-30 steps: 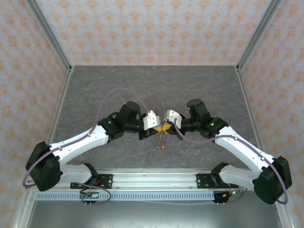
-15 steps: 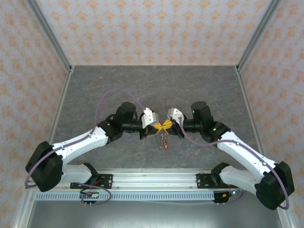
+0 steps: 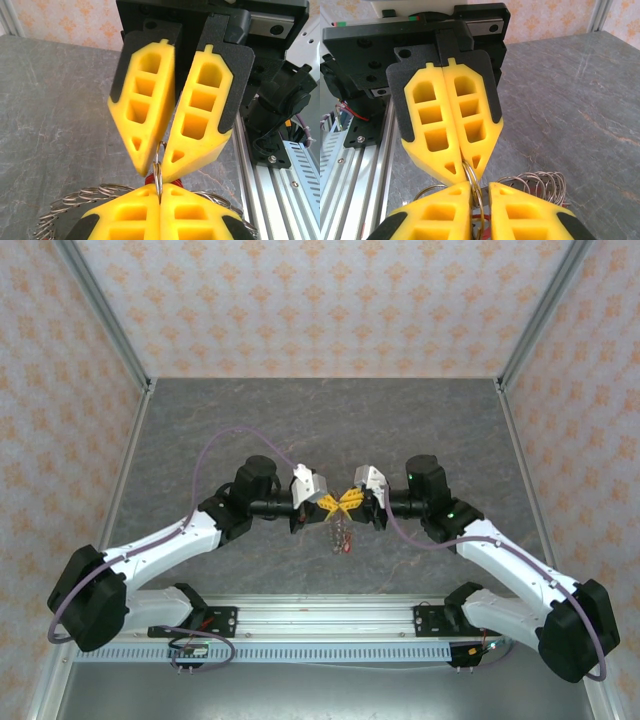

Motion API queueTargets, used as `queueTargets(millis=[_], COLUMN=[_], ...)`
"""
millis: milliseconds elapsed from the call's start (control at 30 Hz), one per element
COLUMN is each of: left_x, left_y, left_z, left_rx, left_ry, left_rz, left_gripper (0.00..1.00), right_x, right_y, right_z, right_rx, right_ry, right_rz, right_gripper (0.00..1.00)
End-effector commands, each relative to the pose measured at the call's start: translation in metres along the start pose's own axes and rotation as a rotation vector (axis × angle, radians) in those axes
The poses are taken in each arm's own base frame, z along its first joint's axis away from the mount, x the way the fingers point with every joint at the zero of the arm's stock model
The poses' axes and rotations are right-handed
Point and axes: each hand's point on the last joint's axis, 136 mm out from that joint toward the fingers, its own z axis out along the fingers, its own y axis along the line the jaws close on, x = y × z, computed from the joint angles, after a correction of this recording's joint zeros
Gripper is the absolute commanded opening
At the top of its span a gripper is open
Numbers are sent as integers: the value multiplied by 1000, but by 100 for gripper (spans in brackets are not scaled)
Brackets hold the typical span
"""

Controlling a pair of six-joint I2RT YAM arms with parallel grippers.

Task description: Put the keys on the keyring

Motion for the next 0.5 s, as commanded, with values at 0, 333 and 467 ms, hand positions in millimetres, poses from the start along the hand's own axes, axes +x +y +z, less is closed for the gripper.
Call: queueTargets(millis=[0, 333, 467], left_x=[-43, -3, 8], left_y=[-18, 10, 7], left_z=[-12, -8, -1], left_rx=[60, -137, -125], left_ry=[-136, 126, 184], left_rz=[100, 125, 141], left_gripper=[0, 25, 26], right_x=[-5, -14, -8], right_y=[-6, -9, -8], right_z=[-2, -5, -4], right_rx=[14, 18, -4], right_ry=[-25, 28, 83], right_rz=[-14, -53, -71], right_gripper=[8, 0, 0])
